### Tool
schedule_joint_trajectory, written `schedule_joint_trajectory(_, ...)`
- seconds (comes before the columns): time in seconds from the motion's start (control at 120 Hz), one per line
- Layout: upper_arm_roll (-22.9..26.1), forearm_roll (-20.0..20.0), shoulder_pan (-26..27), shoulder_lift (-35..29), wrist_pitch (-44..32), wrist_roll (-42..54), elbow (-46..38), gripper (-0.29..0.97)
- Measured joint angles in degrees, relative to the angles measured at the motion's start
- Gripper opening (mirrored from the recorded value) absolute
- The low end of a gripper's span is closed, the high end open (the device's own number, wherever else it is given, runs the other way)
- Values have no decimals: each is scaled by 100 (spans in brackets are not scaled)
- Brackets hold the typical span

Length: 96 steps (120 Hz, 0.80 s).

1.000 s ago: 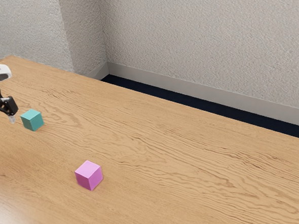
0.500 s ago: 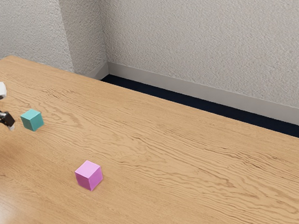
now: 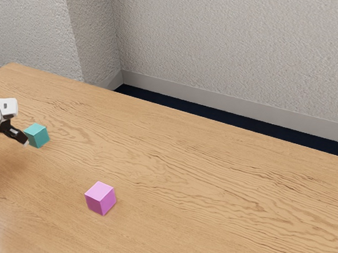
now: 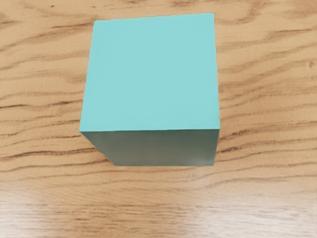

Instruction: Pick up the blue block with one arm, and put the blue block on the pink block with one arm

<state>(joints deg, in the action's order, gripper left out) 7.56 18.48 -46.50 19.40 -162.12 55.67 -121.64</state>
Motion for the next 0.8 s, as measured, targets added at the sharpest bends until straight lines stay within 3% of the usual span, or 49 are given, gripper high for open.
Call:
schedule_joint_trajectory(0.217,267,211,8,364,-80,330,340,59)
schedule_joint_trajectory(0.475,280,870,25,637,-109,595,665,59)
schedule_joint_trajectory(0.8,391,1133,94,1070,-115,799,1182,59)
